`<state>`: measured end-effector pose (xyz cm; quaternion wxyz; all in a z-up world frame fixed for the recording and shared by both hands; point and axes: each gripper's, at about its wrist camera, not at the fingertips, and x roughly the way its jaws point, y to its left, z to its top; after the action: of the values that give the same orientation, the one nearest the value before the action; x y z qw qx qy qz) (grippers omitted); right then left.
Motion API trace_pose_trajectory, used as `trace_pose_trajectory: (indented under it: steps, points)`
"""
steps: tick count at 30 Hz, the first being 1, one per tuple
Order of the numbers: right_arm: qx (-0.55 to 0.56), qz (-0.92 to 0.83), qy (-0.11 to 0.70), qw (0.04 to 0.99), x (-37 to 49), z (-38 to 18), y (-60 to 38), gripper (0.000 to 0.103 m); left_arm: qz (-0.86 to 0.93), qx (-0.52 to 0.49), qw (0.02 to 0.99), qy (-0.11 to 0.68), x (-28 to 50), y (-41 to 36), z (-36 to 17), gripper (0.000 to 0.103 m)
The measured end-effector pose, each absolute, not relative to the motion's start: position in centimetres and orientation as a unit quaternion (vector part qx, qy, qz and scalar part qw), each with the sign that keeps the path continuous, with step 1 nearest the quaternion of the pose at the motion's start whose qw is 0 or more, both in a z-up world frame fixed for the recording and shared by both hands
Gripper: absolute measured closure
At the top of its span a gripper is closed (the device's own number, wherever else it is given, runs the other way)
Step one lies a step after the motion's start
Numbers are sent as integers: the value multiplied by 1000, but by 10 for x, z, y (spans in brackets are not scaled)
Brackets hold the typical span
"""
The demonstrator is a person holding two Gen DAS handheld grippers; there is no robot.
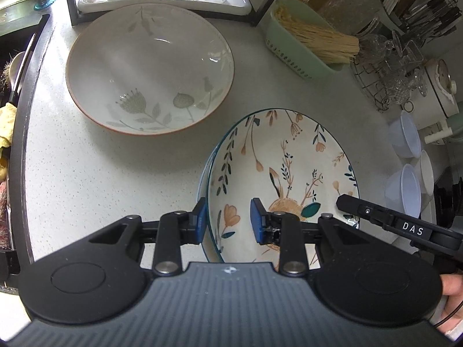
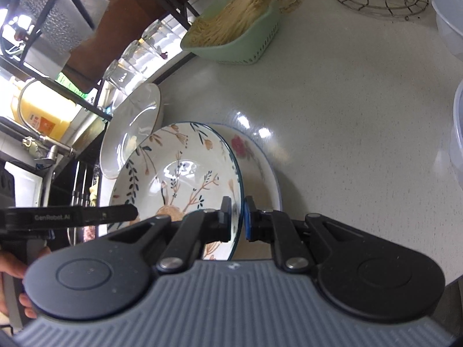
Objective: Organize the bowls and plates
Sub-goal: 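Lift the floral plate with both grippers and carry it over the rose plate, then lower the floral plate onto the rose plate, open both grippers, withdraw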
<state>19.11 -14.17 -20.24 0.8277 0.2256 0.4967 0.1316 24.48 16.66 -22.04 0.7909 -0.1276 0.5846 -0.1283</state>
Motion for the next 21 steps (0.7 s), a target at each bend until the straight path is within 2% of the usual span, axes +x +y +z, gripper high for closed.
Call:
trace_pose_trajectory:
  steps: [12,21]
  points:
    - [188,138,505,831,194,-209,-142,91,-115,-121,785,596,240,156,-226,68]
    - [194,138,502,832,195,-212,-141,91,-101,-160,776,602,239,168,-225,68]
